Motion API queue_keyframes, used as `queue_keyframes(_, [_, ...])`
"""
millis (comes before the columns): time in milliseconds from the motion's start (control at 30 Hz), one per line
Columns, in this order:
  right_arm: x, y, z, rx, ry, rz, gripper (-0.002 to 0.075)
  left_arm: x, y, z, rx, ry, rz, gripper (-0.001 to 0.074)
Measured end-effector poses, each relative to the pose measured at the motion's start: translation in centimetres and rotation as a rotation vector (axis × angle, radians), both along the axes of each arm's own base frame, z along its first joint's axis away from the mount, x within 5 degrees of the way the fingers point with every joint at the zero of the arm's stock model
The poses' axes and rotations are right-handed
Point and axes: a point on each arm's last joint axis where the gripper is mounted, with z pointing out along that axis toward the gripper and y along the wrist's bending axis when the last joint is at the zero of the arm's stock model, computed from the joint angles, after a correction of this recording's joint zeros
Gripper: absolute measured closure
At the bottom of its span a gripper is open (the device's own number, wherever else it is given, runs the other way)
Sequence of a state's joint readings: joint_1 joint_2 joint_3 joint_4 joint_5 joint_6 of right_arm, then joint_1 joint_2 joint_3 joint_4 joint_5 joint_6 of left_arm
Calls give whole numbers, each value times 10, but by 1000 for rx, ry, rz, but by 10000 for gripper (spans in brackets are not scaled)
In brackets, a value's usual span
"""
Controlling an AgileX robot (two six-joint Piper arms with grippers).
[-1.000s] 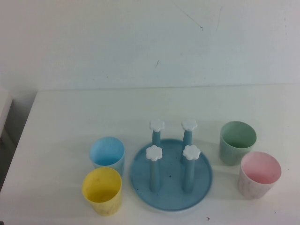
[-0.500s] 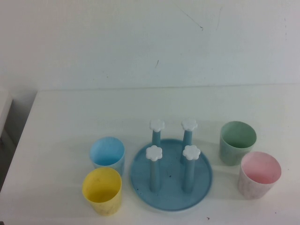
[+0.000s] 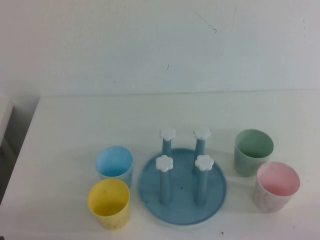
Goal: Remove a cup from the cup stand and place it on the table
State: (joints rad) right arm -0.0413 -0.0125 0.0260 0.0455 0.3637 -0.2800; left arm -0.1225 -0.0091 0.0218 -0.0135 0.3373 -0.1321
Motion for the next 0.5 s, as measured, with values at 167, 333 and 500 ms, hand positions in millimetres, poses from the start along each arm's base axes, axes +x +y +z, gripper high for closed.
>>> queue_keyframes(167, [0,0,0,0,0,0,727,0,0,0,-1,0,0,737])
queue_keyframes(333, [0,0,0,2,0,-1,727,0,0,0,-1,0,0,737])
queue_keyframes(500, [0,0,0,118,-2,-45,727,0,0,0,1,0,-1,737])
